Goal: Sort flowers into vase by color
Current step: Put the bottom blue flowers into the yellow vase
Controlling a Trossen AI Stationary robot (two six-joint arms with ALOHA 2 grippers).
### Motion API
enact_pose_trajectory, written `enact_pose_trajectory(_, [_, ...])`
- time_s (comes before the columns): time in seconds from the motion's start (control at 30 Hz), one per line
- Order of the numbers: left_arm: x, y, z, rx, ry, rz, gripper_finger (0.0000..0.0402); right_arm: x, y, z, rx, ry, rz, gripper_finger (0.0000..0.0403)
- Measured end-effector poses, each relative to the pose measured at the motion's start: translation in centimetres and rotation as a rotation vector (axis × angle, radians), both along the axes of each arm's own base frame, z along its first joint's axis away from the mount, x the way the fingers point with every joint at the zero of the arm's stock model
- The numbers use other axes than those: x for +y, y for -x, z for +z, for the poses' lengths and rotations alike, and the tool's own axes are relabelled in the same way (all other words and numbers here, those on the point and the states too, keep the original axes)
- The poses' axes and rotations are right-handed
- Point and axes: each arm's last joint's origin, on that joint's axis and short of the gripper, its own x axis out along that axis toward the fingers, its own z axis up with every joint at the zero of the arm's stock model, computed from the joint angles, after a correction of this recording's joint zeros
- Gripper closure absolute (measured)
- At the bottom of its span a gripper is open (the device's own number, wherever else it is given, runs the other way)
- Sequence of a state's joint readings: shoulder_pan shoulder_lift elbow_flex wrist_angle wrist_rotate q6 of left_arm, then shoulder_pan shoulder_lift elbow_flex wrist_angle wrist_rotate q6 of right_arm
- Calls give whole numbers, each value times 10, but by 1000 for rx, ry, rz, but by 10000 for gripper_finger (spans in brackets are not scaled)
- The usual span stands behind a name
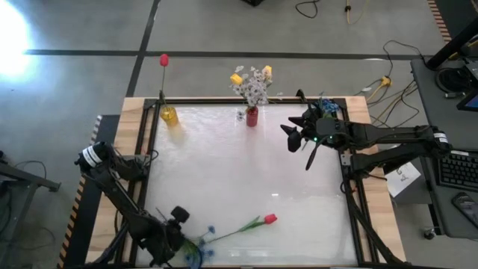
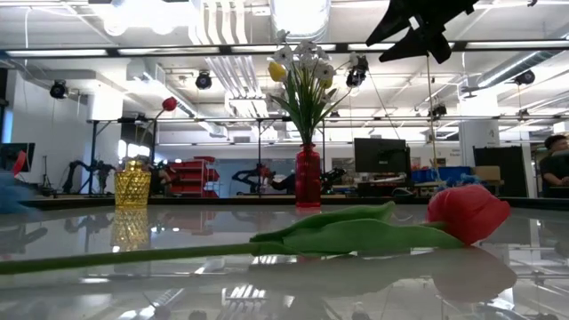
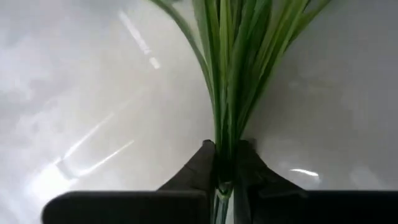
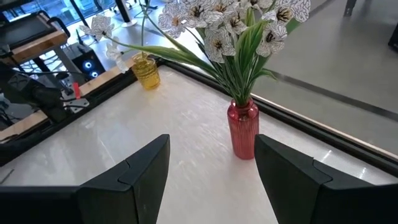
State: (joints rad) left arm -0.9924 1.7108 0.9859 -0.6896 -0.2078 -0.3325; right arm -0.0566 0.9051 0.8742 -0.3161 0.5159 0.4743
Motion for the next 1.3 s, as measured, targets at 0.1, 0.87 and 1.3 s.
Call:
enact_pose_trajectory(0.1, [14,5,15,-42,-89,44,398,0,1,3,-2,0,0,177])
enact_pose_trajectory(0.87, [258,18,119,-1122,-606,1402,402,0,14,70,-39,78,-13,177])
enact_pose_trajectory(1.3, [317,18,122,-1564,-545,1499,401,-1,11,71,-44,72,-37,177])
